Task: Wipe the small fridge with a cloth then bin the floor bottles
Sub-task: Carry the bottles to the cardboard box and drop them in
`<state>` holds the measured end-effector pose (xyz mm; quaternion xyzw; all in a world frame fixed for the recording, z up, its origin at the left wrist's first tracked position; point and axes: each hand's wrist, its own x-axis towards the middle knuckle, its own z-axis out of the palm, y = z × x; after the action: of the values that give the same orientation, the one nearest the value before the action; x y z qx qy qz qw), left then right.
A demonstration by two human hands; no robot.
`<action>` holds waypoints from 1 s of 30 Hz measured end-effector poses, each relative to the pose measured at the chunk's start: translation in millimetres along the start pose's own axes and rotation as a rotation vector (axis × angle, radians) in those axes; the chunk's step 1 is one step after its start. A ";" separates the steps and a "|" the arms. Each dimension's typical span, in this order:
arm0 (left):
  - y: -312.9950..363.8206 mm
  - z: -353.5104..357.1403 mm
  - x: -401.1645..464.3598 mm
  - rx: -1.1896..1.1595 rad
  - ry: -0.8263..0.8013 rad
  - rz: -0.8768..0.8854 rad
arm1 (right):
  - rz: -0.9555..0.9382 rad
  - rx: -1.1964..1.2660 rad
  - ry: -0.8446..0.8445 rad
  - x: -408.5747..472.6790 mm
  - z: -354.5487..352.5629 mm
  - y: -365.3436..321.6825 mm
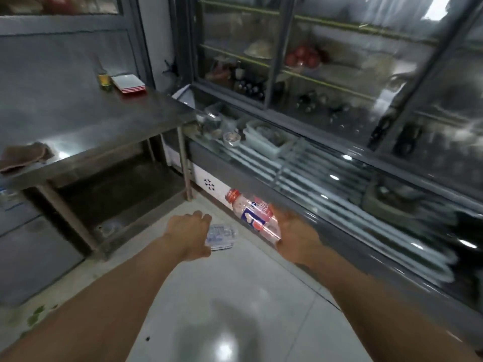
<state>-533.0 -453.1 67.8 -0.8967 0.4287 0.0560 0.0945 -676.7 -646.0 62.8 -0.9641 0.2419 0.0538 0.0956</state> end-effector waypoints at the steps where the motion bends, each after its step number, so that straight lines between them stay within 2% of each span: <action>1: 18.6 -2.5 -4.5 -0.004 0.004 0.026 | 0.022 0.014 0.008 -17.7 -0.3 15.4; 8: 148.0 -20.9 -47.1 0.004 0.031 0.234 | 0.223 0.072 0.092 -150.9 1.3 107.9; 15: 264.3 -39.4 -65.2 0.089 0.076 0.524 | 0.496 0.072 0.134 -271.8 -1.2 178.3; 23: 376.7 -55.9 -67.3 0.182 0.139 0.888 | 0.908 0.107 0.188 -386.0 6.8 224.9; 30: 471.6 -69.3 -90.8 0.220 0.159 1.127 | 1.186 0.128 0.229 -482.7 11.1 247.1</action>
<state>-956.1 -689.1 94.6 -0.5163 0.8491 -0.0148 0.1105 -1218.5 -637.0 85.3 -0.6568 0.7495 -0.0206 0.0805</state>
